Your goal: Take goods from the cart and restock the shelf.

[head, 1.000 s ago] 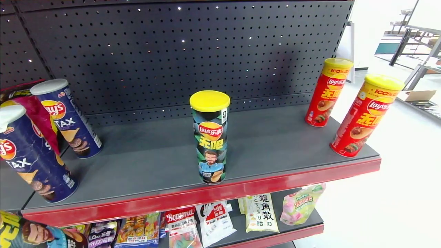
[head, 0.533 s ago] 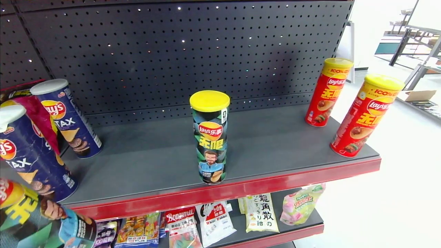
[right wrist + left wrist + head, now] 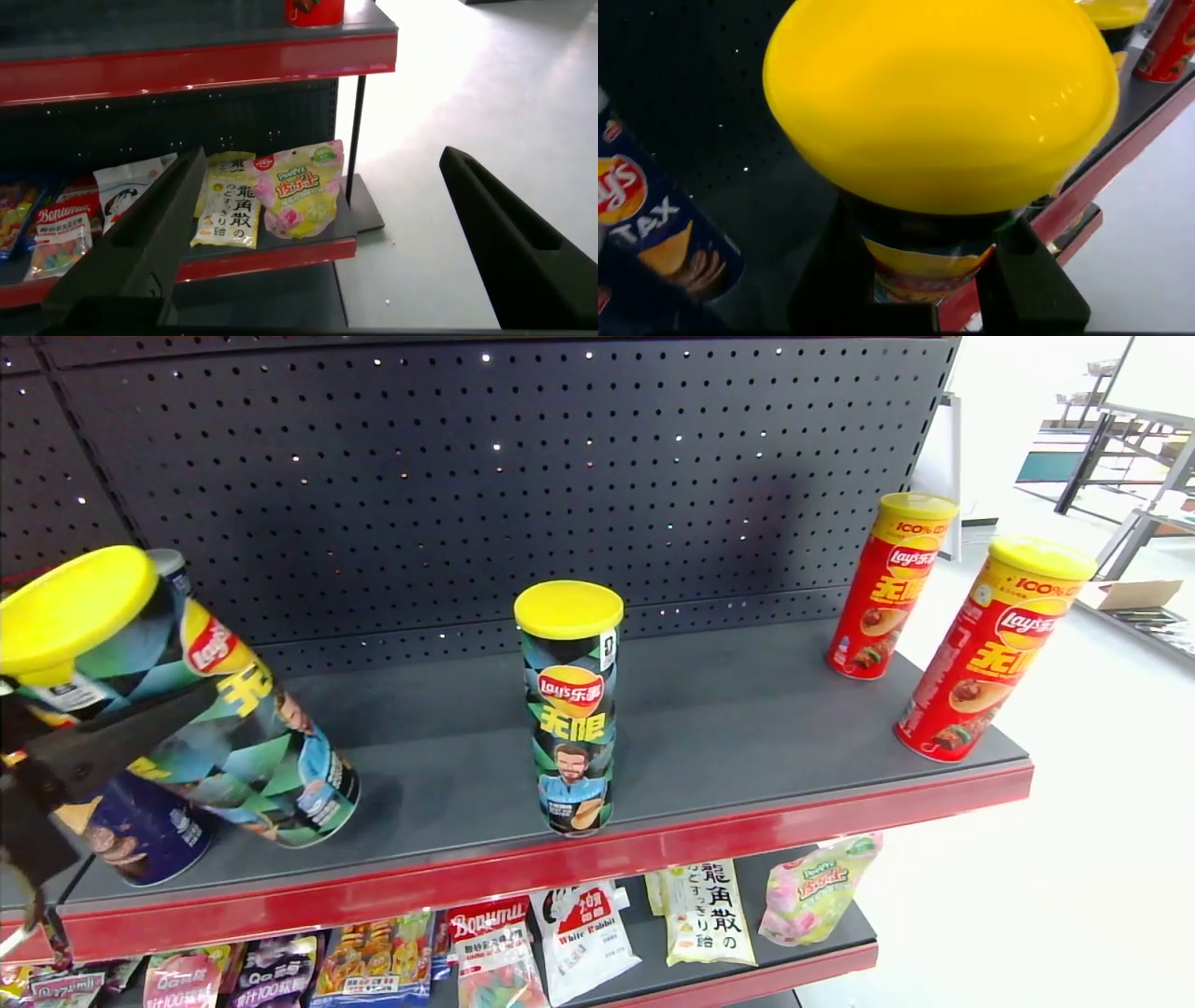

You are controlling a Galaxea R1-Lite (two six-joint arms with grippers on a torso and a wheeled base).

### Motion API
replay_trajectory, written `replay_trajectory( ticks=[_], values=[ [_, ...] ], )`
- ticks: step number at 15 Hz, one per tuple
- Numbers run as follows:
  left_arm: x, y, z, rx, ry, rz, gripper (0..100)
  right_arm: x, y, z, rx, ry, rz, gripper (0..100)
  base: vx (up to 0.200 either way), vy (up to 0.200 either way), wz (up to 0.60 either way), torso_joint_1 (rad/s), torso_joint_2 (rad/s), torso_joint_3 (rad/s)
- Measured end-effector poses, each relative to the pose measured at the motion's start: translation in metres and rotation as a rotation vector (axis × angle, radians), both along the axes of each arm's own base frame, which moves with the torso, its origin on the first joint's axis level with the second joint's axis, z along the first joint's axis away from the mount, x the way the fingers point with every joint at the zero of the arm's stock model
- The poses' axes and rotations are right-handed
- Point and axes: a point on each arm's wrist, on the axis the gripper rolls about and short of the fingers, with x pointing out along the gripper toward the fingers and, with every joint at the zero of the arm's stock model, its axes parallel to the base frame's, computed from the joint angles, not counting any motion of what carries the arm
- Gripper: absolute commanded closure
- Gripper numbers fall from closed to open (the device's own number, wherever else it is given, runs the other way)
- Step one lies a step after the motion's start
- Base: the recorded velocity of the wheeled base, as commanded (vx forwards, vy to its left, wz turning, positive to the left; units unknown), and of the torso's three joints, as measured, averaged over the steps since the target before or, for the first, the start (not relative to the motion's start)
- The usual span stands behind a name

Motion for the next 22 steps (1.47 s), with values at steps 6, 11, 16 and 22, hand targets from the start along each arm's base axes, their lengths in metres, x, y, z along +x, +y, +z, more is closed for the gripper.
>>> replay_trajectory(
  ticks=[6, 11, 16, 22],
  values=[
    [0.104, -0.050, 0.020, -0.024, 0.054, -0.015, 100, 0.000, 0.000, 0.000, 0.000, 0.000, 0.000, 0, 0.000, 0.000, 0.00, 0.000, 0.00, 0.000],
    [0.170, -0.102, 0.005, -0.049, 0.069, -0.048, 100, 0.000, 0.000, 0.000, 0.000, 0.000, 0.000, 0, 0.000, 0.000, 0.00, 0.000, 0.00, 0.000],
    [0.203, -0.134, -0.015, -0.038, 0.097, -0.071, 100, 0.000, 0.000, 0.000, 0.000, 0.000, 0.000, 0, 0.000, 0.000, 0.00, 0.000, 0.00, 0.000],
    [0.218, -0.148, -0.028, -0.028, 0.104, -0.084, 100, 0.000, 0.000, 0.000, 0.000, 0.000, 0.000, 0, 0.000, 0.000, 0.00, 0.000, 0.00, 0.000]
  ],
)
